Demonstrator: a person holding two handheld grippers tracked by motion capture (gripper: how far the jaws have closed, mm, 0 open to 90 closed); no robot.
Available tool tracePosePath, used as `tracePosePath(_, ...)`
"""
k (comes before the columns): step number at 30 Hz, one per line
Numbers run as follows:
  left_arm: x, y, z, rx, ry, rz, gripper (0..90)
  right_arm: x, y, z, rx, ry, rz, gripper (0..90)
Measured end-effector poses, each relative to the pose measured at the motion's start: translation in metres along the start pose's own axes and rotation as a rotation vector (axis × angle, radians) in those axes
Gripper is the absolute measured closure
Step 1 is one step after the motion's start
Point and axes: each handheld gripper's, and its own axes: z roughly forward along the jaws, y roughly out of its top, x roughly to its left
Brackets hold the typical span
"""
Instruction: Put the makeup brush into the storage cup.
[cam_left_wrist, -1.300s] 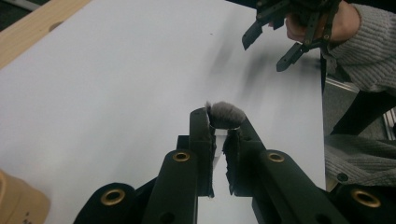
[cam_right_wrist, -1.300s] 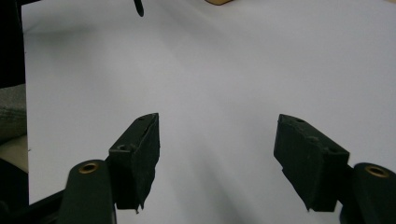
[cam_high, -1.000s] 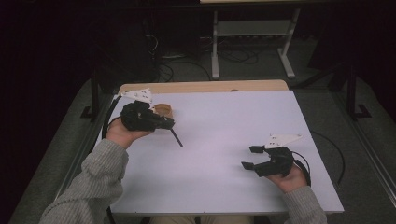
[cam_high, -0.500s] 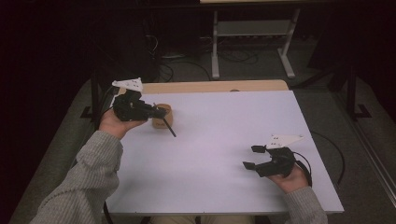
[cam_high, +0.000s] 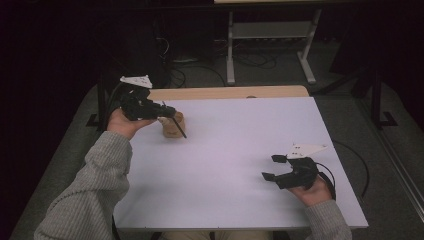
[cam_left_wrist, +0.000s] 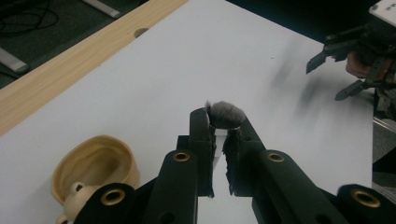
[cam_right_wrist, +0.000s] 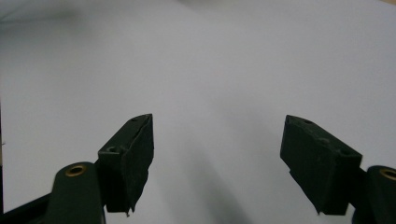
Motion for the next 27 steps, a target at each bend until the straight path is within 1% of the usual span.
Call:
tracePosePath(1,0.003,0.001,0.0,-0.006,0.003,-0.013,82.1,0.0,0.0,0.0,0.002,0.0,0.002,24.7)
tracePosePath(4,0.006,0.002,-0.001,-0.005,0.008,-0.016,82.1,0.0,0.0,0.0,0.003,0.003,0.004,24.7)
tracePosePath(5,0.009,0.003,-0.001,-0.001,0.013,-0.025,82.1,0.0,0.0,0.0,0.003,0.005,0.005,24.7)
tracePosePath(8,0.014,0.006,-0.001,-0.002,0.02,-0.037,82.1,0.0,0.001,0.0,0.004,0.005,0.005,24.3)
tracePosePath(12,0.017,0.011,-0.002,0.008,0.033,-0.036,82.1,0.0,0.001,0.0,0.003,0.005,0.007,24.3)
tracePosePath(14,0.019,0.018,-0.004,0.011,0.046,-0.032,82.1,0.0,0.001,0.0,0.004,0.005,0.008,24.3)
tracePosePath(17,0.021,0.022,-0.005,0.007,0.054,-0.037,82.1,0.0,0.001,-0.001,0.001,0.005,0.009,24.3)
tracePosePath(18,0.023,0.026,-0.006,0.013,0.062,-0.036,82.1,-0.001,0.001,-0.001,0.0,0.006,0.01,24.3)
tracePosePath(22,0.027,0.03,-0.008,0.01,0.071,-0.039,82.1,-0.001,0.001,-0.001,-0.002,0.007,0.009,24.3)
tracePosePath(23,0.029,0.033,-0.009,0.007,0.078,-0.048,82.1,-0.001,0.002,-0.001,-0.005,0.008,0.008,24.3)
tracePosePath(24,0.031,0.033,-0.009,0.006,0.082,-0.049,82.1,-0.001,0.002,-0.001,-0.005,0.008,0.009,24.4)
tracePosePath(27,0.036,0.033,-0.009,0.003,0.092,-0.067,82.1,-0.002,0.002,-0.002,0.0,0.007,0.004,24.5)
